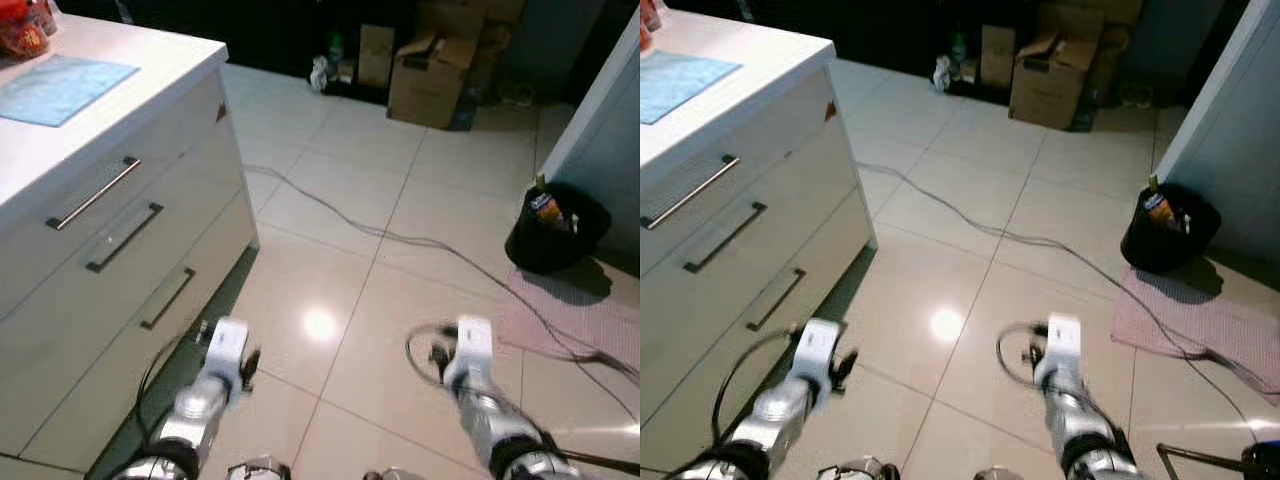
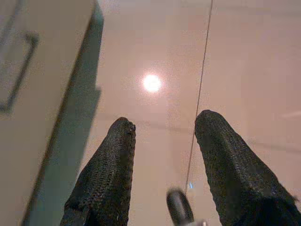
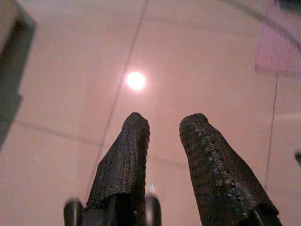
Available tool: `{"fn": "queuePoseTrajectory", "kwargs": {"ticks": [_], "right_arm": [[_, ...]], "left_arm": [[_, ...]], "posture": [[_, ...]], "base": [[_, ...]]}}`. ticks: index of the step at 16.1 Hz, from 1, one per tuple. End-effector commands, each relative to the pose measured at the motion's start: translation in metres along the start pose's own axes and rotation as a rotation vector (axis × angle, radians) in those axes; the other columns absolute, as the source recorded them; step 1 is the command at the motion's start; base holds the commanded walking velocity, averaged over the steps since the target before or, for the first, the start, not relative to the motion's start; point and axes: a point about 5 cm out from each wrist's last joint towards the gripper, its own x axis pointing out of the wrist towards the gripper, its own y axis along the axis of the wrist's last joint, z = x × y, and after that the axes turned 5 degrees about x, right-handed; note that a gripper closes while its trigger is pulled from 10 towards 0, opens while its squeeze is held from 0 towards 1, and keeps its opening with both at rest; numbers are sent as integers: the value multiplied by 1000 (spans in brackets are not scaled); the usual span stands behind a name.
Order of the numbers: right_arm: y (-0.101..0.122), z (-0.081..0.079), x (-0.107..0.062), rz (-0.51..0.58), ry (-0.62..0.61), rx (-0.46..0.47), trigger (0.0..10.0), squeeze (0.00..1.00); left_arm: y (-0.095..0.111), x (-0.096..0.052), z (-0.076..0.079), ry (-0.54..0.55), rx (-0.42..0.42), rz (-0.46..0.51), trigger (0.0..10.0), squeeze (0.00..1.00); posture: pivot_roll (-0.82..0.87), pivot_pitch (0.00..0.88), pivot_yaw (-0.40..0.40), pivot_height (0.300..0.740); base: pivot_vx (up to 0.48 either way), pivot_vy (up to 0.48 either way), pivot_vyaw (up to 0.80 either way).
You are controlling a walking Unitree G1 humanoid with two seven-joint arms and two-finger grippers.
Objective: Kitchen organization
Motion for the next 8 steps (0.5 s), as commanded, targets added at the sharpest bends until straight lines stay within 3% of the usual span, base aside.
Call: {"fn": "queuePoseTrajectory", "kwargs": {"ticks": [1, 6, 8], "right_arm": [[-13, 5, -3, -52, -9, 2, 10000, 0], [-49, 14, -15, -177, -13, -78, 10000, 0], [-53, 16, -16, -181, -16, -57, 10000, 0]], "left_arm": [[-14, -4, -2, 5, -7, -51, 10000, 0], [-47, -14, 2, 13, -9, -169, 10000, 0], [-52, -16, 1, 17, -18, -179, 10000, 0]], "posture": [[40, 63, 33, 740], [42, 73, 34, 740], [40, 75, 37, 740]], "base": [[0, 0, 0], [0, 0, 0], [0, 0, 0]]}}
